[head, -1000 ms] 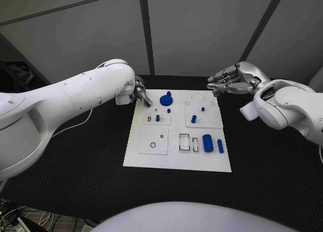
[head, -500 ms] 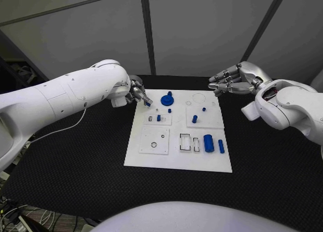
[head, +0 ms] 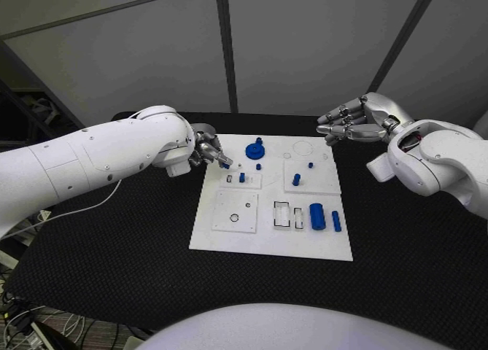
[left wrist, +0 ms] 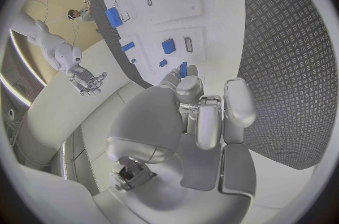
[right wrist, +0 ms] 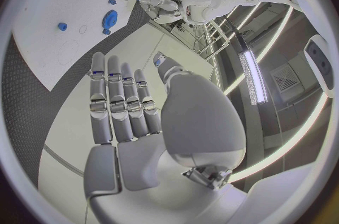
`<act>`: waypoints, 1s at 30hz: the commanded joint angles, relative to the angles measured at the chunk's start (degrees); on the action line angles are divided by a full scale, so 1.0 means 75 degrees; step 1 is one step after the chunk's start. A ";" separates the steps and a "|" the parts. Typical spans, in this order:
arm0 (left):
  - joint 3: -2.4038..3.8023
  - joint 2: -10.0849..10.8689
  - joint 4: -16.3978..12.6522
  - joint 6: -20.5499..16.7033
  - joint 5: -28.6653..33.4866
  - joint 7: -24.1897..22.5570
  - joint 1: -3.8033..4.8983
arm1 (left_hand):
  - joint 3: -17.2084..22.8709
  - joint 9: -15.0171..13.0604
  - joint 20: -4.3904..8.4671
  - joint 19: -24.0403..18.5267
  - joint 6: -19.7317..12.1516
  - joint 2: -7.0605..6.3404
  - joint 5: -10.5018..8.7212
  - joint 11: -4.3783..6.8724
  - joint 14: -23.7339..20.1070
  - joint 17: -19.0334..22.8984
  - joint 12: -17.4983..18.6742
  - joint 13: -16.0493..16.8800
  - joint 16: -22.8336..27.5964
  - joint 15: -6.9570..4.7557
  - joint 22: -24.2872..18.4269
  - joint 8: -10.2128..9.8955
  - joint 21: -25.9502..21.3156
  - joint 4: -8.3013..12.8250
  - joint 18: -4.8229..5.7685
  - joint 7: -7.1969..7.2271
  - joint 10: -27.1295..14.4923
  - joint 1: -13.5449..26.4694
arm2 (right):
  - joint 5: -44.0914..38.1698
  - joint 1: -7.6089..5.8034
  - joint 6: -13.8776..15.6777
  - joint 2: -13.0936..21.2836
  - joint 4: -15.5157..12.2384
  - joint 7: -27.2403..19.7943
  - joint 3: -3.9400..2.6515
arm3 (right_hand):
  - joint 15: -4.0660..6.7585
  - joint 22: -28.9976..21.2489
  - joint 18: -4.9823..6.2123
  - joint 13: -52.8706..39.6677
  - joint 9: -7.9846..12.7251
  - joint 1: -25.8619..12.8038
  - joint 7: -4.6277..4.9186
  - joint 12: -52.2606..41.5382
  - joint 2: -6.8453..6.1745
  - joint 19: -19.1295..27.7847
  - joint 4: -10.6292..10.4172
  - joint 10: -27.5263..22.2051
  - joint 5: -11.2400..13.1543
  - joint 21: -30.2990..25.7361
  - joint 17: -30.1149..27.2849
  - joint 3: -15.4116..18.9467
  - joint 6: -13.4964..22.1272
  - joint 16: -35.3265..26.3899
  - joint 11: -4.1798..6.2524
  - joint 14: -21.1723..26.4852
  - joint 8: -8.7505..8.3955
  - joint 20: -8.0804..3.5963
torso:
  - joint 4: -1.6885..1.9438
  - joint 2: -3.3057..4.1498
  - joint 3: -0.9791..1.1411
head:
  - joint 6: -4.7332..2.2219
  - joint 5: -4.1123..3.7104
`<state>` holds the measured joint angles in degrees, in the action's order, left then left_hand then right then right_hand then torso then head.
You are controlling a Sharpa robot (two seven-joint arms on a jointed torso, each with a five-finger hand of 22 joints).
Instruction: Assemble the parts on the task board
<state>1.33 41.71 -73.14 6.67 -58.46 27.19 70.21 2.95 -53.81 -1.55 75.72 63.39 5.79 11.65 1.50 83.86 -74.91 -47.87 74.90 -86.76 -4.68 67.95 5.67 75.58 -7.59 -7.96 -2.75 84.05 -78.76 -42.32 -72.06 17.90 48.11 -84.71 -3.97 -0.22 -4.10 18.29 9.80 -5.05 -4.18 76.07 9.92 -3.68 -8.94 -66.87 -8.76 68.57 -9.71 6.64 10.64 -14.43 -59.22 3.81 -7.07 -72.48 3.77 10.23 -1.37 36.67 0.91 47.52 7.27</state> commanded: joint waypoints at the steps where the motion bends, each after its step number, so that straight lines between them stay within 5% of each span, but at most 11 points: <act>1: 0.0003 0.0111 -0.0241 -0.0441 -0.0558 0.0080 -0.0104 | 0.1122 -0.0999 0.0015 0.0046 0.0048 0.0001 -0.0015 0.0071 0.0691 -0.1479 -0.0041 0.0440 -0.0046 -0.0060 0.0012 0.0014 -0.0019 0.1170 0.0365 0.0109 0.0332 0.0103 | 0.0037 -0.0014 -0.0049 0.0019 -0.0007 -0.0057 -0.0004 | -0.0032 -0.0007 0.0082 -0.0006 -0.0003 0.0006 0.0009 0.0000 0.0065 -0.0073 -0.0007 -0.0054 -0.0005 -0.0040 -0.0009 0.0039 0.0048 -0.0025 0.0010 0.0034 -0.0006 0.0003 | -0.0001 0.0010 0.0000 | 0.0001 0.0011; 11: 0.0002 0.0258 -0.0617 -0.0550 -0.0943 0.0126 -0.0297 | 0.1195 -0.1079 0.0024 0.0059 0.0072 -0.0021 -0.0017 0.0075 0.0692 -0.1482 -0.0108 0.0462 -0.0049 -0.0070 0.0031 0.0028 -0.0012 0.1260 0.0368 0.0117 0.0360 0.0203 | 0.0037 -0.0013 -0.0054 0.0020 -0.0009 -0.0054 -0.0004 | -0.0032 -0.0007 0.0082 -0.0006 -0.0003 0.0006 0.0009 0.0000 0.0065 -0.0073 -0.0007 -0.0054 -0.0005 -0.0040 -0.0009 0.0039 0.0048 -0.0025 0.0010 0.0034 -0.0006 0.0003 | -0.0010 0.0015 -0.0006 | 0.0033 0.0034; 30: 0.0003 0.0214 -0.0704 -0.0254 -0.1024 0.0234 -0.0334 | 0.1302 -0.1166 0.0034 0.0062 0.0079 -0.0041 0.0083 0.0079 0.0692 -0.1478 -0.0109 0.0466 -0.0047 -0.0079 0.0037 0.0028 -0.0017 0.1375 0.0368 0.0119 0.0374 0.0312 | 0.0031 -0.0012 -0.0044 0.0006 -0.0005 0.0010 -0.0003 | -0.0032 -0.0024 0.0082 -0.0008 -0.0003 -0.0004 0.0008 0.0000 0.0078 -0.0085 -0.0020 -0.0054 -0.0013 -0.0054 -0.0016 0.0053 0.0048 -0.0025 0.0010 0.0033 -0.0005 0.0004 | -0.0010 0.0007 0.0000 | 0.0086 0.0026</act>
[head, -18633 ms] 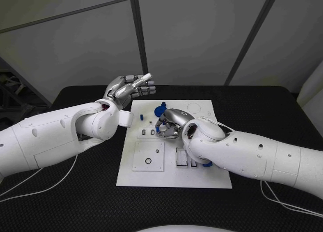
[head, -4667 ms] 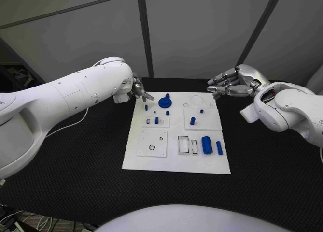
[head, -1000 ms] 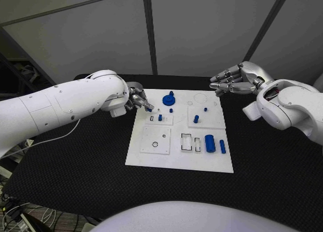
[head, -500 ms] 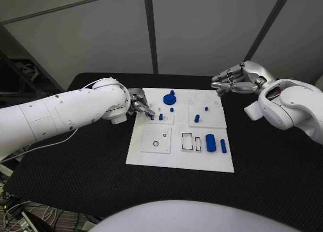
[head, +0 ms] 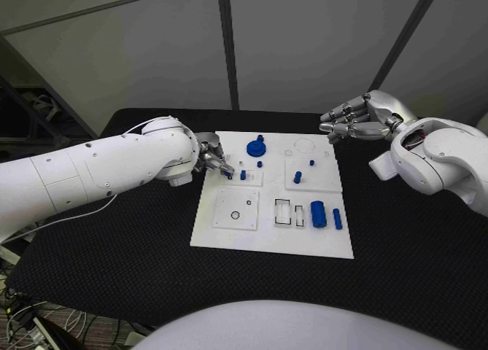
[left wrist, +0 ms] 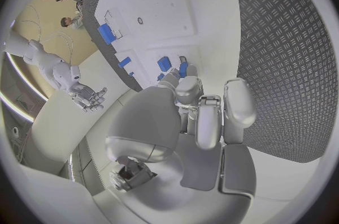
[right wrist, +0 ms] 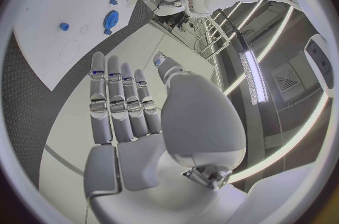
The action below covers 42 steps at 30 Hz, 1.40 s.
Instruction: Assemble the parts on the task board
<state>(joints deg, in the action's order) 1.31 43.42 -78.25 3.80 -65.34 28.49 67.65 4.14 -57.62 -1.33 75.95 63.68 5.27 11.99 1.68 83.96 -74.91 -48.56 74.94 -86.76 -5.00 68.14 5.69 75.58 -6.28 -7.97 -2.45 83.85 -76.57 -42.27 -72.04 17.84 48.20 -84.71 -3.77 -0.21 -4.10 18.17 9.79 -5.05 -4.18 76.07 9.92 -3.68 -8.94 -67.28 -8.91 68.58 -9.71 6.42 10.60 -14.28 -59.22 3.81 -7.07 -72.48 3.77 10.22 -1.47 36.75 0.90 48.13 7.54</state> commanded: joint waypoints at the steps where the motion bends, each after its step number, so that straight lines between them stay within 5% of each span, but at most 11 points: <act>1: 0.0005 -0.0018 -0.0021 0.0140 -0.0107 0.0065 0.0008 | 0.1143 -0.0658 0.0005 0.0032 0.0040 0.0028 0.0038 0.0054 0.0678 -0.1478 -0.0016 0.0462 -0.0047 -0.0037 0.0012 0.0025 -0.0017 0.1200 0.0369 0.0080 0.0400 0.0020 | 0.0025 -0.0014 -0.0037 -0.0007 -0.0004 -0.0018 -0.0004 | -0.0032 -0.0008 0.0082 -0.0008 -0.0003 -0.0004 0.0008 0.0000 0.0078 -0.0030 0.0000 -0.0054 -0.0013 -0.0025 -0.0011 0.0033 0.0048 -0.0025 0.0010 0.0032 -0.0006 0.0006 | 0.0004 -0.0004 0.0002 | 0.0002 -0.0015; 42: 0.0006 -0.0155 0.0058 0.0615 -0.0107 0.0172 -0.0001 | 0.1196 -0.0696 0.0006 0.0026 0.0038 0.0010 0.0043 0.0056 0.0680 -0.1486 -0.0002 0.0460 -0.0053 -0.0036 0.0007 0.0019 -0.0026 0.1264 0.0368 0.0082 0.0402 0.0069 | 0.0025 -0.0013 -0.0136 -0.0011 0.0013 0.0043 -0.0004 | -0.0032 -0.0024 0.0083 -0.0010 -0.0004 -0.0007 0.0006 0.0000 0.0090 -0.0042 -0.0008 -0.0054 -0.0024 -0.0039 -0.0017 0.0043 0.0048 -0.0025 0.0012 0.0031 -0.0005 0.0006 | 0.0001 -0.0003 0.0001 | 0.0084 -0.0034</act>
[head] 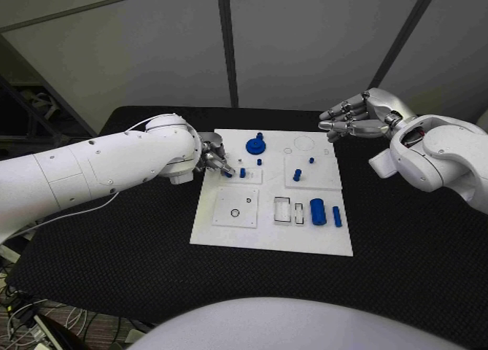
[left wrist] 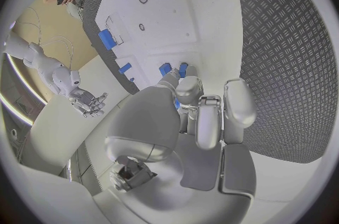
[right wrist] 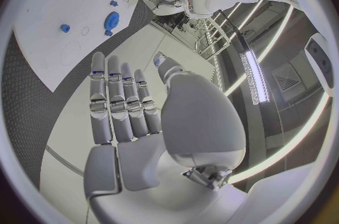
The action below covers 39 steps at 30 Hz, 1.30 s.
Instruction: Assemble the parts on the task board
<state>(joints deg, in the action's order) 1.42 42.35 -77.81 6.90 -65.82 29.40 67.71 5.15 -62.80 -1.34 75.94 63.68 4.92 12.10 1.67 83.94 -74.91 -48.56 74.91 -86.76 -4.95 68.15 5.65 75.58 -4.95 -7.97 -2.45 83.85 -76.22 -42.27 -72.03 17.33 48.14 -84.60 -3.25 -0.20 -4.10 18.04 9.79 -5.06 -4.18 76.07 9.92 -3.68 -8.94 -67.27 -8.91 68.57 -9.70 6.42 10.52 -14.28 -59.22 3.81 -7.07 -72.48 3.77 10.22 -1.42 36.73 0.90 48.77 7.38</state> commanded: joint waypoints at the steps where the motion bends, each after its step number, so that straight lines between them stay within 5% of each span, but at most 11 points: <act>1: -0.0008 -0.0014 0.0000 0.0207 -0.0043 0.0049 -0.0009 | 0.1062 -0.0006 0.0007 0.0027 0.0037 0.0057 0.0029 0.0057 0.0683 -0.1486 -0.0003 0.0464 -0.0053 -0.0042 0.0006 0.0025 -0.0026 0.1087 0.0367 0.0081 0.0403 0.0022 | 0.0025 -0.0014 -0.0070 -0.0004 -0.0001 -0.0024 -0.0005 | -0.0032 -0.0007 0.0083 -0.0010 -0.0004 -0.0007 0.0006 0.0000 0.0090 -0.0042 -0.0008 -0.0054 -0.0025 -0.0039 -0.0007 0.0044 0.0048 -0.0025 0.0012 0.0031 -0.0005 0.0005 | -0.0006 0.0000 0.0000 | -0.0004 -0.0019; 35: -0.0061 -0.0467 0.0612 0.0679 -0.0042 0.0209 -0.0004 | 0.1157 -0.0072 0.0005 0.0020 0.0037 0.0073 -0.0028 0.0054 0.0682 -0.1482 0.0000 0.0467 -0.0051 -0.0037 0.0003 0.0012 -0.0039 0.1160 0.0366 0.0078 0.0411 0.0146 | 0.0025 -0.0014 -0.0125 -0.0025 0.0004 0.0012 -0.0004 | -0.0032 -0.0011 0.0083 -0.0010 -0.0004 -0.0007 0.0006 0.0000 0.0091 -0.0045 -0.0009 -0.0055 -0.0026 -0.0043 -0.0008 0.0047 0.0048 -0.0025 0.0012 0.0031 -0.0005 0.0005 | 0.0000 -0.0003 0.0002 | 0.0049 -0.0073; 39: -0.0066 -0.0446 0.0607 0.0565 -0.0041 0.0206 -0.0004 | 0.1086 -0.0096 -0.0001 0.0020 0.0029 -0.0051 -0.0127 0.0047 0.0674 -0.1450 0.0051 0.0458 -0.0029 -0.0035 0.0008 -0.0018 -0.0046 0.1119 0.0367 0.0090 0.0407 0.0398 | 0.0025 -0.0014 -0.0121 -0.0022 0.0003 0.0014 -0.0004 | -0.0032 -0.0022 0.0083 -0.0011 -0.0004 -0.0005 0.0006 0.0001 0.0090 -0.0051 -0.0010 -0.0057 -0.0029 -0.0053 -0.0013 0.0056 0.0051 -0.0026 0.0012 0.0033 -0.0006 0.0006 | 0.0006 -0.0003 0.0003 | 0.0046 -0.0079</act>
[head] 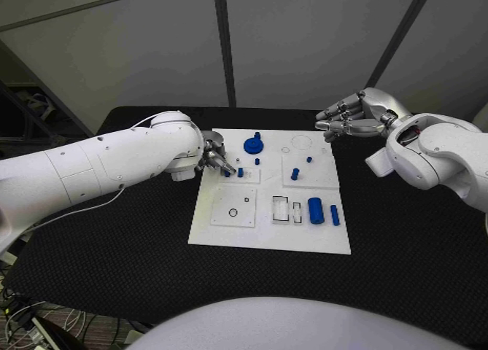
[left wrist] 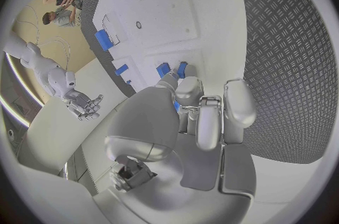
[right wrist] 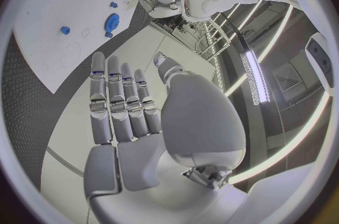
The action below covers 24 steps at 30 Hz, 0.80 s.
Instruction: Assemble the parts on the task board
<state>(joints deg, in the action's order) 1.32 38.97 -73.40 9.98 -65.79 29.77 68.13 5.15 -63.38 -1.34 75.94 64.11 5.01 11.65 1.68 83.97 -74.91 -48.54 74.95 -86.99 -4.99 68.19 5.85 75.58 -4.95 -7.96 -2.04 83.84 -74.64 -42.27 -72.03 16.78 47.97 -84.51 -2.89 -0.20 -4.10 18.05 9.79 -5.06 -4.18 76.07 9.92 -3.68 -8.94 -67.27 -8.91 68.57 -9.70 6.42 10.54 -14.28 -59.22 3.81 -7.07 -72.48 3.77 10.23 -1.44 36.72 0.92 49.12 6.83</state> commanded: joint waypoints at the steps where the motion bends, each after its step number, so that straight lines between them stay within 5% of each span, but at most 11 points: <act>1: -0.0052 0.0015 0.0017 0.0098 -0.0044 0.0158 -0.0061 | 0.1008 -0.0025 -0.0001 0.0023 -0.0016 -0.0139 -0.0109 0.0054 0.0667 -0.1436 0.0061 0.0453 0.0012 -0.0034 0.0006 -0.0053 -0.0047 0.1055 0.0367 0.0050 0.0409 0.0341 | 0.0025 -0.0015 -0.0046 0.0001 -0.0010 -0.0034 -0.0005 | -0.0032 -0.0024 0.0083 -0.0011 -0.0004 -0.0005 0.0006 0.0001 0.0090 -0.0051 -0.0010 -0.0057 -0.0029 -0.0054 -0.0015 0.0057 0.0051 -0.0026 0.0012 0.0033 -0.0006 0.0005 | 0.0012 -0.0003 -0.0001 | -0.0004 -0.0010; 3: -0.0053 0.0038 0.0006 -0.0031 -0.0042 0.0159 -0.0061 | 0.0729 -0.0044 0.0007 0.0032 0.0068 -0.0341 -0.0232 0.0078 0.0660 -0.1404 0.0074 0.0461 0.0035 -0.0054 0.0018 -0.0050 -0.0047 0.0787 0.0367 0.0083 0.0416 0.0799 | 0.0025 -0.0015 -0.0039 0.0002 -0.0009 -0.0034 -0.0005 | -0.0032 -0.0024 0.0083 -0.0011 -0.0004 -0.0005 0.0006 0.0001 0.0090 -0.0051 -0.0010 -0.0057 -0.0029 -0.0054 -0.0015 0.0057 0.0051 -0.0026 0.0012 0.0033 -0.0006 0.0005 | 0.0012 -0.0002 -0.0002 | -0.0010 -0.0010; 4: -0.0053 0.0050 -0.0001 -0.0099 -0.0041 0.0158 -0.0061 | 0.0546 -0.0065 0.0013 0.0034 0.0133 -0.0450 -0.0698 0.0086 0.0657 -0.1395 0.0061 0.0472 0.0042 -0.0064 0.0018 -0.0033 -0.0052 0.0621 0.0368 0.0093 0.0427 0.1042 | 0.0025 -0.0015 -0.0035 0.0002 -0.0009 -0.0034 -0.0005 | -0.0034 -0.0032 0.0082 -0.0011 -0.0003 -0.0008 0.0008 0.0004 0.0083 -0.0053 -0.0012 -0.0062 -0.0028 -0.0061 -0.0019 0.0067 0.0056 -0.0028 0.0009 0.0037 -0.0009 0.0006 | 0.0011 -0.0001 -0.0003 | -0.0017 -0.0011; 6: -0.0052 0.0076 -0.0013 -0.0229 -0.0038 0.0151 -0.0062 | 0.0274 -0.0097 0.0034 0.0039 0.0179 -0.0625 -0.1144 0.0078 0.0654 -0.1382 0.0052 0.0489 0.0051 -0.0076 0.0022 -0.0029 -0.0057 0.0388 0.0364 0.0076 0.0435 0.1348 | 0.0025 -0.0015 -0.0026 0.0003 -0.0006 -0.0035 -0.0005 | -0.0037 -0.0039 0.0081 -0.0010 -0.0003 -0.0011 0.0011 0.0006 0.0079 -0.0054 -0.0014 -0.0068 -0.0028 -0.0068 -0.0022 0.0076 0.0061 -0.0029 0.0006 0.0041 -0.0011 0.0008 | 0.0012 0.0001 -0.0005 | -0.0031 -0.0012; 12: -0.0031 0.0150 -0.0048 -0.0611 -0.0029 0.0106 -0.0063 | -0.0409 -0.0209 0.0072 0.0031 0.0239 -0.1281 -0.1184 0.0103 0.0643 -0.1342 0.0079 0.0523 0.0080 -0.0109 0.0001 -0.0022 -0.0091 -0.0304 0.0358 0.0097 0.0422 0.1887 | 0.0025 -0.0015 -0.0009 0.0006 0.0008 -0.0038 -0.0005 | -0.0045 -0.0059 0.0079 -0.0009 -0.0001 -0.0013 0.0017 0.0012 0.0073 -0.0053 -0.0018 -0.0089 -0.0030 -0.0090 -0.0032 0.0096 0.0075 -0.0034 -0.0002 0.0055 -0.0015 0.0012 | 0.0008 0.0002 -0.0005 | -0.0054 -0.0013; 18: 0.0048 0.0182 -0.0089 -0.1048 0.0043 0.0001 -0.0063 | -0.0604 -0.0387 0.0099 0.0033 0.0235 -0.1648 -0.1183 0.0105 0.0636 -0.1312 0.0172 0.0563 0.0102 -0.0120 -0.0008 -0.0083 -0.0139 -0.1426 0.0356 0.0106 0.0394 0.1386 | 0.0025 -0.0014 0.0035 0.0000 0.0016 -0.0055 -0.0005 | -0.0064 -0.0110 0.0073 -0.0004 0.0003 -0.0003 0.0035 0.0019 0.0073 -0.0043 -0.0022 -0.0149 -0.0032 -0.0145 -0.0057 0.0137 0.0106 -0.0039 -0.0023 0.0092 -0.0019 0.0026 | 0.0001 0.0001 -0.0006 | -0.0056 -0.0010; 24: 0.0135 0.0213 -0.0142 -0.1390 0.0132 -0.0119 -0.0063 | -0.0642 -0.0407 0.0093 -0.0004 0.0224 -0.1702 -0.1181 0.0105 0.0628 -0.1279 0.0280 0.0544 0.0126 -0.0116 -0.0067 -0.0100 -0.0188 -0.1562 0.0342 0.0095 0.0378 0.1336 | 0.0025 -0.0013 0.0038 -0.0010 0.0019 -0.0057 -0.0005 | -0.0069 -0.0122 0.0073 -0.0003 0.0003 -0.0002 0.0039 0.0019 0.0076 -0.0040 -0.0025 -0.0163 -0.0032 -0.0158 -0.0063 0.0146 0.0113 -0.0040 -0.0027 0.0102 -0.0019 0.0030 | 0.0003 -0.0002 -0.0003 | -0.0069 -0.0007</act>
<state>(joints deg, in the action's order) 2.12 40.42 -74.24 3.31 -65.56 29.83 67.56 0.40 -66.35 -0.70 76.13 65.63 -7.77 2.98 2.25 83.95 -74.91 -46.92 74.93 -86.48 -5.44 67.87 5.32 74.67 -16.37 -7.93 -1.12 83.98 -64.17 -42.27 -72.03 16.84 47.94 -84.34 -2.85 -0.20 -4.52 17.19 9.79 -5.06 -4.18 76.07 10.34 -3.68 -8.94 -67.27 -9.09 67.74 -9.70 5.60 10.16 -13.45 -58.80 3.81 -7.47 -72.05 3.77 10.23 -1.37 36.73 0.88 48.64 6.75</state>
